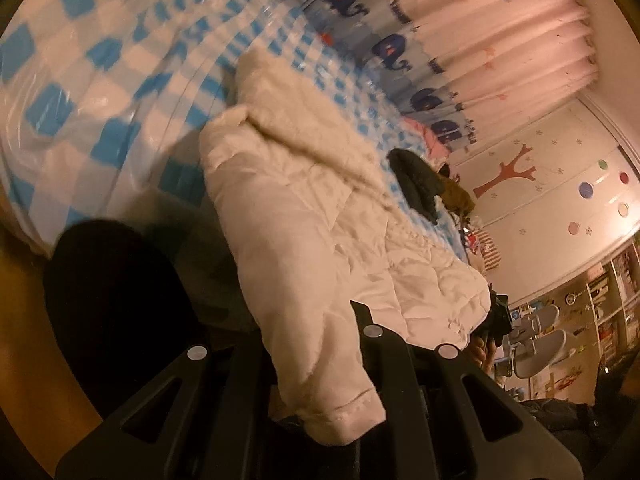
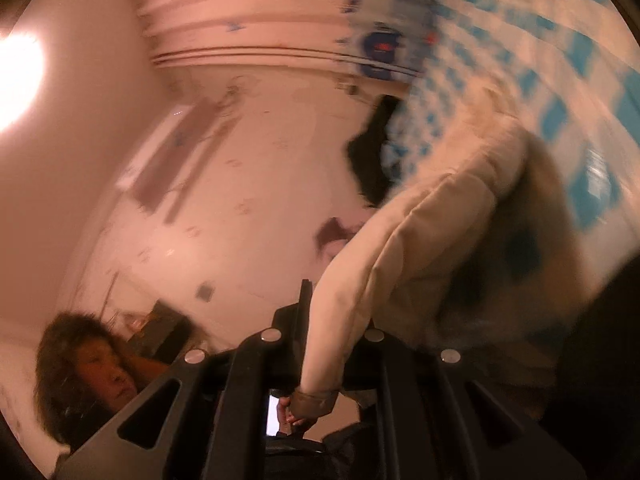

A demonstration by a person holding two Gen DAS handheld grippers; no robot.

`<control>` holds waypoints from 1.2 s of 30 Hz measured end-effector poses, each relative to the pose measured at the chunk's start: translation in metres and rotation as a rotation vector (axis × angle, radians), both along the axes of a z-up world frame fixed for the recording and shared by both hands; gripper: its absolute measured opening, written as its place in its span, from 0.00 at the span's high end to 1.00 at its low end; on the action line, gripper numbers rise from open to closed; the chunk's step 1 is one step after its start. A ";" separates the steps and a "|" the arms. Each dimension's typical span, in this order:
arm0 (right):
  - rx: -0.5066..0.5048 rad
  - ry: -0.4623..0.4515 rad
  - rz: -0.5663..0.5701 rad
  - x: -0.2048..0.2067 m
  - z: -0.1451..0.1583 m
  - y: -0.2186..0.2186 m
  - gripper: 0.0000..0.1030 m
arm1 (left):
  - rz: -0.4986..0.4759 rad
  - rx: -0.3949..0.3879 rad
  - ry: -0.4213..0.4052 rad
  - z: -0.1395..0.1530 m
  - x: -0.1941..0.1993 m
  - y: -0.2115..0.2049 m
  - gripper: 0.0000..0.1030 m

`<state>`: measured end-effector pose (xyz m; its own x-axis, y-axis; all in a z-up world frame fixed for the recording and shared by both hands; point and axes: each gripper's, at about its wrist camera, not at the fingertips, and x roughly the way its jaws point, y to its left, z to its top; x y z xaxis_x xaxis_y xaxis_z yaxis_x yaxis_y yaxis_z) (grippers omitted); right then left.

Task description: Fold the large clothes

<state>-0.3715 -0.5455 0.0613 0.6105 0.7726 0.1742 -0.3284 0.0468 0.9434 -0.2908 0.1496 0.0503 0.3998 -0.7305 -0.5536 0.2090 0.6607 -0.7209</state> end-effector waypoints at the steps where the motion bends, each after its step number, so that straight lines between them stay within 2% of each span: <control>1: -0.006 -0.020 0.005 0.002 0.006 0.001 0.89 | 0.001 -0.001 -0.016 0.005 -0.001 0.002 0.93; 4: -0.063 0.033 0.003 0.010 0.003 0.000 0.89 | 0.011 -0.009 0.001 -0.001 0.006 0.009 0.92; 6: -0.027 0.042 0.014 0.014 -0.004 0.003 0.89 | 0.025 -0.030 0.021 -0.010 0.014 0.010 0.92; 9: 0.022 -0.019 0.018 0.025 0.002 0.005 0.88 | 0.024 -0.076 -0.021 -0.001 0.024 0.008 0.92; 12: 0.042 -0.071 0.007 0.051 0.017 0.001 0.87 | 0.032 -0.097 -0.090 0.024 0.046 0.005 0.92; 16: 0.089 -0.100 -0.035 0.109 0.032 -0.007 0.87 | 0.061 -0.143 -0.154 0.054 0.098 -0.002 0.92; 22: 0.094 -0.039 -0.111 0.212 0.038 -0.019 0.87 | 0.113 -0.177 -0.170 0.070 0.203 -0.022 0.92; 24: 0.090 0.000 -0.135 0.248 0.037 -0.025 0.87 | 0.144 -0.192 -0.150 0.066 0.245 -0.029 0.92; 28: 0.072 0.073 -0.177 0.306 0.025 -0.034 0.87 | 0.197 -0.170 -0.123 0.053 0.316 -0.043 0.92; 34: 0.029 0.237 -0.225 0.387 -0.022 -0.043 0.87 | 0.261 -0.138 -0.068 0.013 0.400 -0.059 0.92; 36: 0.001 0.310 -0.244 0.409 -0.047 -0.044 0.87 | 0.287 -0.088 -0.030 -0.009 0.425 -0.068 0.92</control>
<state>0.0378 -0.5895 0.0138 0.8000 0.5982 -0.0469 -0.0072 0.0877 0.9961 0.1338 0.0816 0.0409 0.6122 -0.6298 -0.4781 0.0452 0.6315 -0.7740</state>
